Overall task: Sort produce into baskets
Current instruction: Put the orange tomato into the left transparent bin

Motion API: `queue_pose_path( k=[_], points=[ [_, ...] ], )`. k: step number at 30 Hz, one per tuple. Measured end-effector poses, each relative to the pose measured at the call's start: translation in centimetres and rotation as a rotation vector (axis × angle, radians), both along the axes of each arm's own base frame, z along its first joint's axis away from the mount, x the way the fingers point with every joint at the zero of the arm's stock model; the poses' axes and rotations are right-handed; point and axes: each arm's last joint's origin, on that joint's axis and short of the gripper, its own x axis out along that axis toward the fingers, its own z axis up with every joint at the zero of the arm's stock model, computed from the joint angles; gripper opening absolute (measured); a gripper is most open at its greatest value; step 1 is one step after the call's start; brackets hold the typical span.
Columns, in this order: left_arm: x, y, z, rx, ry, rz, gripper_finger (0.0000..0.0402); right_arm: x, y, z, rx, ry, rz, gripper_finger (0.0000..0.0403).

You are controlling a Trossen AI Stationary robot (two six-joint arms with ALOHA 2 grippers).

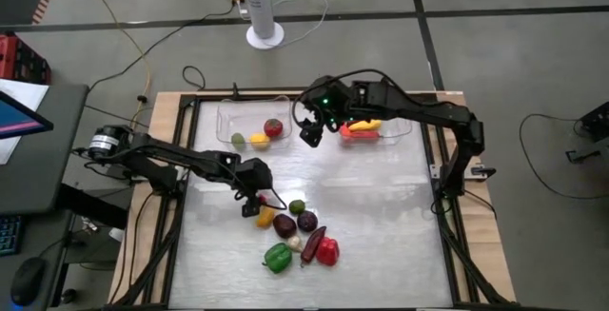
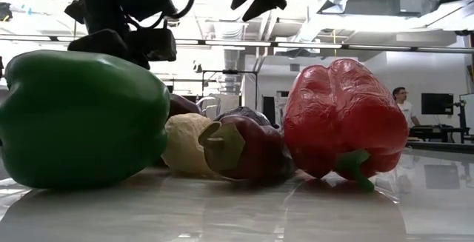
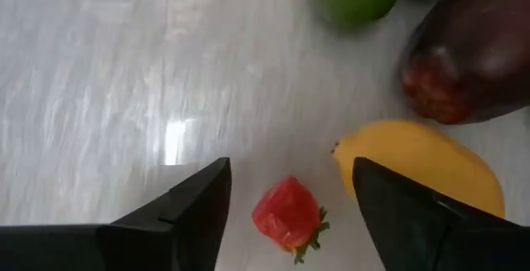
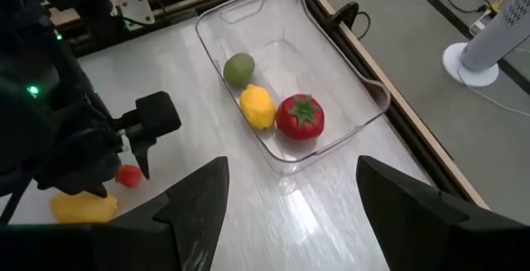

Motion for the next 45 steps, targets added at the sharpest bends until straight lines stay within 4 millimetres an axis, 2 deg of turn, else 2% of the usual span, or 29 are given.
queue_pose_path(
  k=[7,12,16,20,26,35,39,45],
  points=[
    [-0.4,0.1,-0.2,0.006,0.052,0.047,0.0170,0.0,0.1,0.0,0.000,0.001,0.004,0.0292],
    [-0.8,0.1,-0.4,0.020,0.098,0.039,0.0154,0.1,0.2,0.0,-0.001,0.001,0.008,0.0292],
    [-0.6,-0.2,-0.3,0.035,0.066,0.000,0.0166,0.0,0.1,0.0,-0.001,0.001,0.005,0.0292],
    [-0.5,-0.3,-0.3,0.052,0.053,0.001,0.0201,0.1,0.2,0.0,-0.001,0.000,0.007,0.0292],
    [-1.5,-0.4,-1.6,-0.009,0.107,0.008,0.0250,0.1,0.5,0.0,0.001,0.000,0.013,0.0292],
    [-1.3,-0.3,-1.7,0.028,0.069,0.034,0.0255,0.1,0.5,0.0,0.000,-0.004,0.011,0.0292],
    [-1.3,-0.2,-1.7,0.048,0.064,0.010,0.0233,0.1,0.5,0.0,0.004,-0.006,0.008,0.0292],
    [-1.3,-0.2,-1.7,0.055,0.064,-0.002,0.0167,0.1,0.4,0.0,0.010,-0.009,0.001,0.0292]
  ],
)
